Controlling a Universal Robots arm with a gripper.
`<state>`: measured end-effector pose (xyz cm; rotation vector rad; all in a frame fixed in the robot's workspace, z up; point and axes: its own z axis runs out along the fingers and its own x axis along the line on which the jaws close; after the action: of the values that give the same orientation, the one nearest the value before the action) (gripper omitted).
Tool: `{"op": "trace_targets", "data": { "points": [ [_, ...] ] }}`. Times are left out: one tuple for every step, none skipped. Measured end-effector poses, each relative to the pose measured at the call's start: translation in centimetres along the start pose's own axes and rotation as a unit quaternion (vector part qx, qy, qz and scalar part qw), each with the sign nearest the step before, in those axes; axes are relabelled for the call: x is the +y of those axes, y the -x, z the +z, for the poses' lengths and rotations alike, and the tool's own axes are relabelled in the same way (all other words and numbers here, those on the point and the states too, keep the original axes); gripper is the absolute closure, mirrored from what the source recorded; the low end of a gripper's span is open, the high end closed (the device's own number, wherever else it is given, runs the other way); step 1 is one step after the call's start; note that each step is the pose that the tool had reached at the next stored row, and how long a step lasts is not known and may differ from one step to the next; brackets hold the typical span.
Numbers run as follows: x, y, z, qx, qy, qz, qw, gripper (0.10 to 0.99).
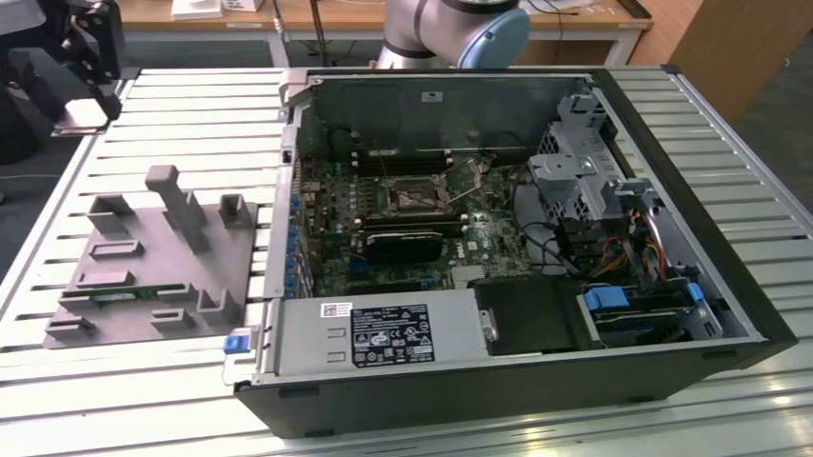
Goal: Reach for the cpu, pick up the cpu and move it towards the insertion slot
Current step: 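Pick up the cpu and move it towards the insertion slot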
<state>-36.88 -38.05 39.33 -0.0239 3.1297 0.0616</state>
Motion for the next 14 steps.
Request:
{"op": "trace_targets", "data": {
  "points": [
    [0.0, 0.45, 0.01, 0.0, 0.0, 0.0, 1.0, 0.553],
    [-0.01, 0.87, 0.01, 0.0001, 0.0, 0.0, 1.0, 0.553],
    [-0.02, 1.28, 0.02, 0.0001, -0.0001, 0.0, 1.0, 0.553],
    [-0.03, 1.69, 0.03, 0.0001, 0.0, 0.0, 1.0, 0.553],
    [-0.03, 2.08, 0.04, 0.0, 0.0, 0.0, 1.0, 0.553],
    [-0.04, 2.46, 0.05, 0.0, 0.0, 0.0, 1.0, 0.553],
    [-0.05, 2.85, 0.06, 0.0001, -0.0001, 0.0, 1.0, 0.553],
    [-0.05, 3.26, 0.08, 0.0, 0.0, 0.0, 1.0, 0.553],
    [-0.06, 3.64, 0.1, 0.0, 0.0, 0.0, 1.0, 0.553],
    [-0.06, 4.04, 0.12, 0.0, 0.0, 0.0, 1.0, 0.553],
    [-0.07, 4.44, 0.12, 0.0, 0.0, 0.0, 1.0, 0.553],
    [-0.08, 4.84, 0.13, 0.0001, -0.0001, 0.0, 1.0, 0.553],
    [-0.08, 5.25, 0.15, 0.0, 0.0, 0.0, 1.0, 0.553],
    [-0.09, 5.65, 0.17, 0.0, 0.0, 0.0, 1.0, 0.553]
  ]
}}
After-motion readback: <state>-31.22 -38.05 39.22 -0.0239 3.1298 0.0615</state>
